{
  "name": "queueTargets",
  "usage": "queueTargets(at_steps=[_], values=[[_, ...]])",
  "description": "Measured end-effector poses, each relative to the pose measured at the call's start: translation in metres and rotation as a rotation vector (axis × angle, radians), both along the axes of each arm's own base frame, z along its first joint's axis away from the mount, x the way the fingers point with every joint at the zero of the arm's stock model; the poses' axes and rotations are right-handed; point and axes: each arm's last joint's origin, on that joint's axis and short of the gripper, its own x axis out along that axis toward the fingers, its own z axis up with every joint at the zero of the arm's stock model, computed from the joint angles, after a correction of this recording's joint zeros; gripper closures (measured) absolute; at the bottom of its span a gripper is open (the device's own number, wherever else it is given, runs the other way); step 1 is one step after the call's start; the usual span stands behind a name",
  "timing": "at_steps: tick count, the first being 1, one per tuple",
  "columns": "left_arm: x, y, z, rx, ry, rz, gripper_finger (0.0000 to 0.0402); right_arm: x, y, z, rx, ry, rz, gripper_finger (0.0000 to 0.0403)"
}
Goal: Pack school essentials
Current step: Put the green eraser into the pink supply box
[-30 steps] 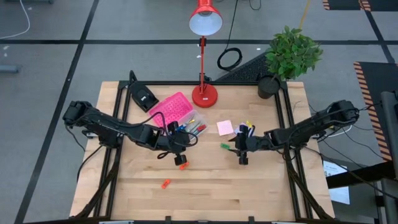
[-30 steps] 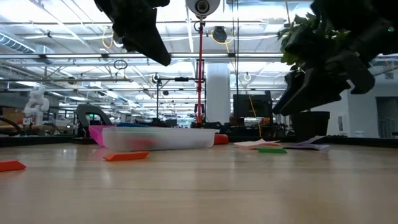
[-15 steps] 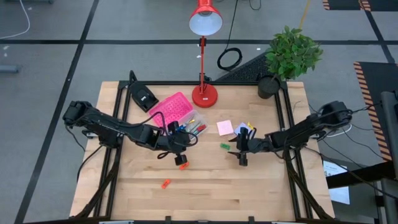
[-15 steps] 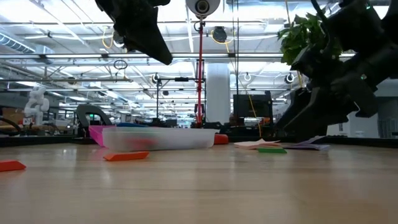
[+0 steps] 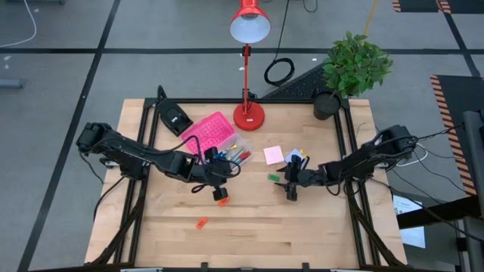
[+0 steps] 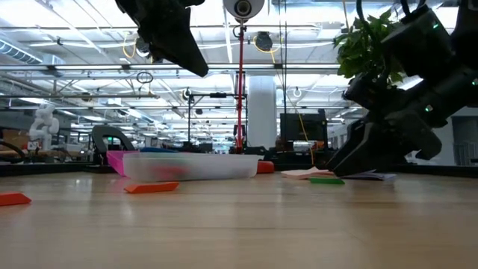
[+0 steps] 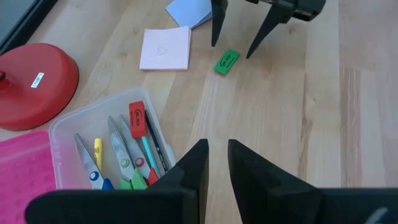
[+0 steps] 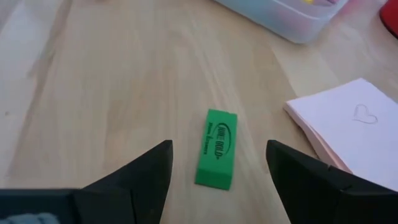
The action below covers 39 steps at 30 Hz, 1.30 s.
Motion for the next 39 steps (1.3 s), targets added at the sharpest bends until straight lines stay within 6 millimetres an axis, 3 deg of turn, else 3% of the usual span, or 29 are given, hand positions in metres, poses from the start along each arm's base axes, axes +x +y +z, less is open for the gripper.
queueTargets(at_steps=[14,27,39], values=[[0.002,0.000,0.001,0.011,-0.017,-0.015,0.0337,0.005,0.000,-0.016,0.059,-0.004,-0.021,0.0157],[0.001,0.000,0.001,0.014,-0.012,-0.017,0.0337,0.006,0.000,-0.022,0.055,0.013,-0.013,0.0268],[0.001,0.000,0.001,0.014,-0.012,-0.017,0.0337,0.006,0.000,-0.022,0.052,0.018,-0.013,0.0303]])
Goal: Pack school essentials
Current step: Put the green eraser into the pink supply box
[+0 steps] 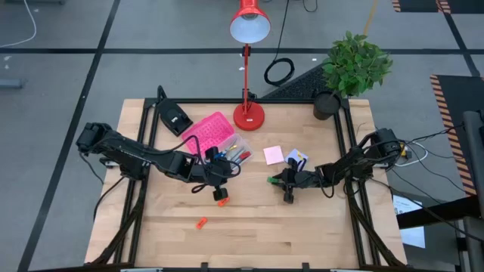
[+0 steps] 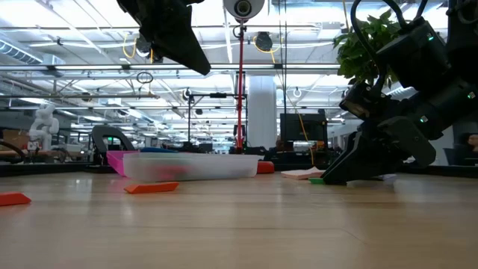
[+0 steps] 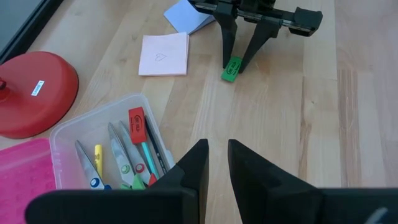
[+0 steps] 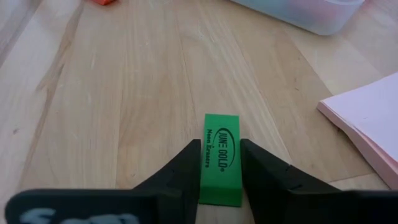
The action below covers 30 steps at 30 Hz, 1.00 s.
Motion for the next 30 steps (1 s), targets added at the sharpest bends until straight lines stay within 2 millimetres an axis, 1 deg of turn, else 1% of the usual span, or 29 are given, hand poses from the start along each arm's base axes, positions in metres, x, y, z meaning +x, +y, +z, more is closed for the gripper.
queueTargets(at_steps=[8,17,25,30], values=[[0.000,0.000,0.000,0.000,0.000,0.000,0.0337,0.000,0.000,0.000,-0.002,-0.009,0.004,0.0303],[0.000,0.000,0.000,-0.001,0.000,0.001,0.0337,0.005,0.001,0.005,-0.003,-0.058,0.025,0.0303],[0.000,0.000,0.000,-0.001,0.000,0.001,0.0337,0.022,0.006,0.015,-0.039,-0.104,0.079,0.0303],[0.000,0.000,0.000,-0.004,0.000,0.001,0.0337,0.040,0.007,0.025,-0.081,-0.108,0.120,0.0303]])
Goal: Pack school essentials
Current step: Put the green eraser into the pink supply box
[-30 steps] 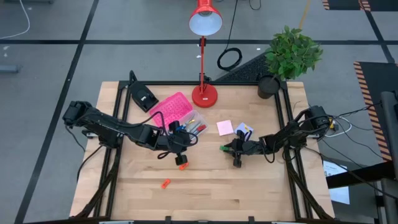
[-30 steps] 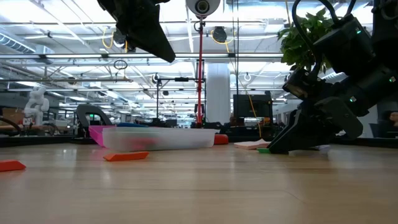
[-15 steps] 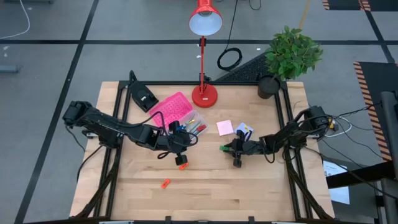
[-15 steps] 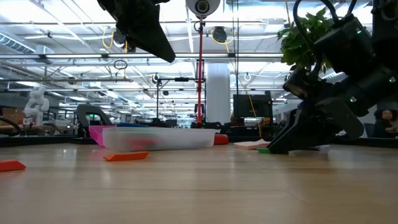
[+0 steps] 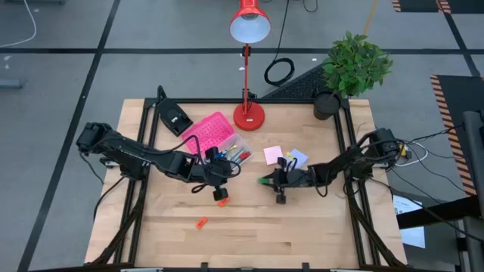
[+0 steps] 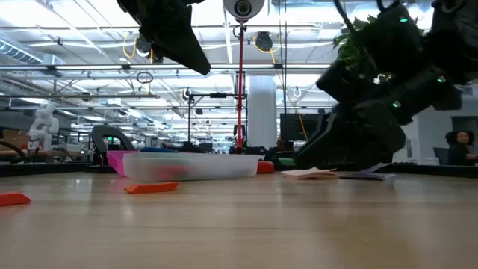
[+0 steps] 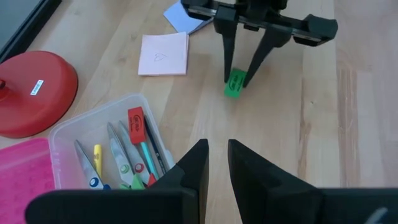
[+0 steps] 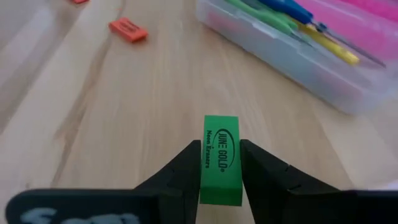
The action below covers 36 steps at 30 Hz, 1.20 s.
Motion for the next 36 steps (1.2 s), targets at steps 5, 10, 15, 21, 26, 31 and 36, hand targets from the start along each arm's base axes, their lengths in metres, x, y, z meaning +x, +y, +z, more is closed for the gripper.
queueTargets(at_steps=[5,10,15,21,26,31,36], values=[[0.000,0.000,0.000,-0.007,0.001,-0.003,0.0337,0.019,-0.004,0.010,-0.031,0.019,0.043,0.0303],[0.000,-0.001,0.000,-0.007,0.001,-0.004,0.0337,0.040,-0.012,0.024,-0.095,0.035,0.084,0.0303],[0.000,-0.001,0.000,-0.007,0.003,-0.005,0.0337,0.058,-0.025,0.037,-0.173,0.061,0.102,0.0303],[-0.001,0.000,-0.001,-0.005,0.012,-0.005,0.0337,0.071,-0.044,0.049,-0.219,0.089,0.125,0.0303],[-0.002,-0.002,-0.001,-0.003,0.018,-0.012,0.0337,0.076,-0.057,0.055,-0.259,0.101,0.129,0.0303],[-0.003,-0.006,-0.002,-0.003,0.028,-0.026,0.0337,0.082,-0.070,0.063,-0.272,0.093,0.168,0.0303],[-0.004,-0.006,-0.002,-0.012,0.031,-0.027,0.0337,0.088,-0.087,0.073,-0.285,0.053,0.227,0.0303]])
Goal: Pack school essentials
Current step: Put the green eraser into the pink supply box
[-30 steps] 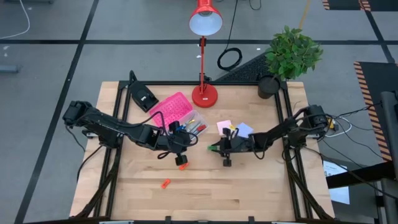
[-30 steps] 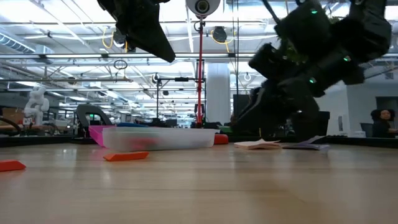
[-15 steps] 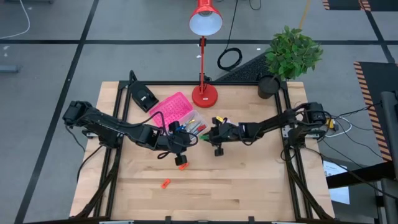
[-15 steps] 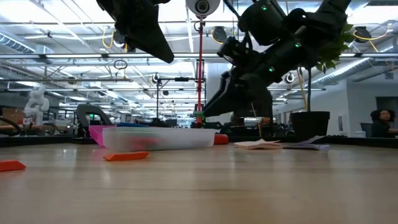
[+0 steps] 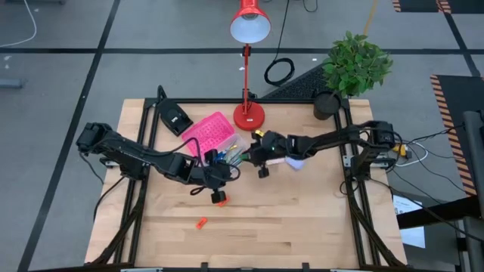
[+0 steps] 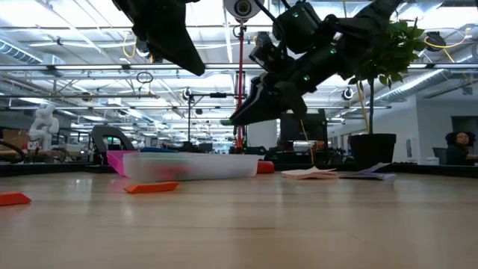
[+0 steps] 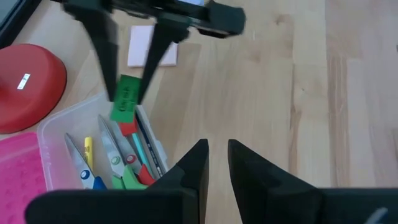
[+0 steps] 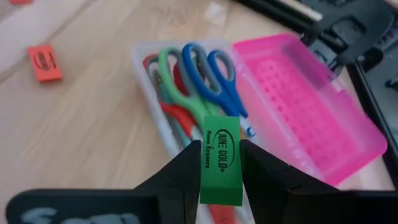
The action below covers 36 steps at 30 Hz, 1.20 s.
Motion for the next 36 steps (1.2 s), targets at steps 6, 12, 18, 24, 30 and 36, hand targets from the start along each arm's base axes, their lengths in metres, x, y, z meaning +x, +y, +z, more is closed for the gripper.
queueTargets(at_steps=[6,12,18,24,30,36], values=[[0.000,0.000,0.000,-0.007,-0.001,0.008,0.0337,0.008,-0.023,0.018,0.040,-0.024,0.067,0.0303],[0.000,0.000,0.000,-0.010,-0.003,0.011,0.0337,0.012,-0.036,0.024,0.050,-0.039,0.132,0.0303],[0.000,0.000,0.000,-0.011,-0.003,0.012,0.0337,0.014,-0.048,0.005,0.081,0.001,0.114,0.0303],[0.000,0.000,0.000,-0.010,-0.003,0.012,0.0337,0.017,-0.058,-0.017,0.107,0.040,0.081,0.0303],[0.000,0.000,0.000,-0.010,-0.002,0.011,0.0337,0.015,-0.062,-0.021,0.143,0.067,0.053,0.0303],[0.000,0.000,0.000,-0.010,-0.002,0.011,0.0337,0.015,-0.061,-0.021,0.168,0.073,0.072,0.0303]])
